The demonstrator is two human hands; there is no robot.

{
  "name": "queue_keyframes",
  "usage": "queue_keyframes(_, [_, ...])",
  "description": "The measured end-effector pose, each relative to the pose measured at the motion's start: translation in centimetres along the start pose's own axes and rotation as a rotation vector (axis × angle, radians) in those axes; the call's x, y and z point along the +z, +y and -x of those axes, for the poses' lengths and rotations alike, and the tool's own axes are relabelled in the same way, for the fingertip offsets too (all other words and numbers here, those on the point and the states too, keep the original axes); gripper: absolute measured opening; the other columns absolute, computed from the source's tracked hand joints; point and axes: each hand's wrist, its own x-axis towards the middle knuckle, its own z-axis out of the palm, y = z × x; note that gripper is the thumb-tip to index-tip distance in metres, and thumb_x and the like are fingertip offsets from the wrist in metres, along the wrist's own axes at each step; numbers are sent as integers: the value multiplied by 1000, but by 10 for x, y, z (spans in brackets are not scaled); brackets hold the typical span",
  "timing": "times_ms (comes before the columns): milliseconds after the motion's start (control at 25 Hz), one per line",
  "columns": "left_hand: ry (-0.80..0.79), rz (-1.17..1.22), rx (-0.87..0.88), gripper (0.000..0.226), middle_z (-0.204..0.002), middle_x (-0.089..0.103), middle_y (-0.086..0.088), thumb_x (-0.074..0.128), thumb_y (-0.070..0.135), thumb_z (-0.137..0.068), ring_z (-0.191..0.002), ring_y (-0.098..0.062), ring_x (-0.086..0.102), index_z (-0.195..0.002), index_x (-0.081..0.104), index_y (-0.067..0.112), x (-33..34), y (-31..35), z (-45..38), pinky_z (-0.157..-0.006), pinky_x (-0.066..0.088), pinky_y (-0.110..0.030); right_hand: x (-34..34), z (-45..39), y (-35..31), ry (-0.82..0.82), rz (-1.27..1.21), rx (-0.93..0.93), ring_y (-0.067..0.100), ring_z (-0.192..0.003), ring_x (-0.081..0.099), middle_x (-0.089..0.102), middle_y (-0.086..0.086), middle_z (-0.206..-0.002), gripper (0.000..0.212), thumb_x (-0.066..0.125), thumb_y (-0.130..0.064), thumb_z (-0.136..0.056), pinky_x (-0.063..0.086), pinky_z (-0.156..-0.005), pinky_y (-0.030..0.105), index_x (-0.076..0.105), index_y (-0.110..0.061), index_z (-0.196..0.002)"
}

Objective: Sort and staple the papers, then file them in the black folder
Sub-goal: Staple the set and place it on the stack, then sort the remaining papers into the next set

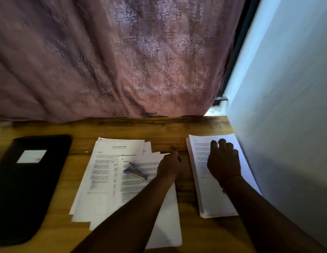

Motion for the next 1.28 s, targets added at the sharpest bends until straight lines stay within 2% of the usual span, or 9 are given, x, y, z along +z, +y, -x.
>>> queue_keyframes(80, [76, -27, -13, 17, -100, 69, -1, 50, 31, -97, -94, -20, 66, -102, 62, 21, -20, -27, 5, -80, 52, -32, -6, 2, -46, -16, -213, -107, 36, -96, 56, 55, 16, -113, 39, 62, -21, -83, 50, -72, 42, 57, -8, -119])
queue_keyframes(200, [194, -9, -35, 14, -103, 71, 2, 54, 27, -97, -93, -17, 67, -105, 63, 22, -57, -78, 17, -82, 54, -30, -7, 16, -127, -166, -484, -226, 27, -119, 52, 49, 6, -136, 49, 61, -35, -90, 48, -94, 39, 48, -19, -134])
queue_keyframes(320, [249, -18, -36, 9, -102, 67, 10, 55, 32, -97, -92, -11, 64, -103, 60, 27, -86, -133, 38, -83, 53, -25, -1, 29, -192, -297, -423, -322, 24, -117, 51, 49, 4, -134, 54, 54, -48, -93, 49, -94, 38, 43, -19, -136])
queue_keyframes(480, [122, -251, 263, 22, -118, 62, 7, 49, 35, -99, -110, -13, 59, -116, 59, 26, -96, -213, 66, -97, 49, -28, 15, 47, -244, -332, -288, -307, 21, -111, 52, 50, 3, -128, 43, 60, -33, -92, 53, -89, 37, 46, -20, -131])
queue_keyframes(640, [21, -410, 418, 34, -136, 48, 2, 54, 37, -95, -125, -19, 46, -128, 54, 27, -95, -238, 74, -104, 45, -35, 28, 53, -235, -262, -242, -95, 17, -107, 53, 54, 1, -120, 39, 59, -22, -91, 53, -86, 30, 52, -22, -129])
queue_keyframes(800, [46, -460, 499, 35, -132, 49, 1, 53, 39, -94, -121, -20, 47, -127, 53, 27, -96, -245, 74, -99, 47, -35, 27, 63, -187, -116, -220, 271, 27, -104, 55, 56, 9, -119, 37, 45, -17, -93, 49, -85, 39, 49, -16, -130])
queue_keyframes(920, [96, -462, 505, 34, -126, 55, 3, 59, 38, -90, -113, -20, 53, -122, 56, 27, -97, -254, 75, -92, 51, -35, 25, 64, -164, -58, -276, 410, 32, -105, 56, 57, 14, -116, 30, 49, -23, -97, 47, -90, 42, 51, -12, -125])
queue_keyframes(1120, [106, -468, 472, 35, -125, 55, 2, 61, 38, -89, -113, -20, 53, -122, 57, 27, -103, -261, 74, -92, 52, -36, 22, 58, -165, -58, -162, 393, 31, -102, 55, 57, 14, -114, 31, 55, -23, -93, 48, -88, 40, 52, -12, -122])
queue_keyframes(1280, [60, -437, 394, 39, -136, 48, 1, 54, 39, -93, -126, -24, 44, -130, 55, 28, -102, -258, 80, -103, 44, -40, 11, 70, -216, -90, -175, -19, 26, -112, 47, 51, 7, -125, 39, 45, -23, -89, 43, -97, 37, 54, -15, -125])
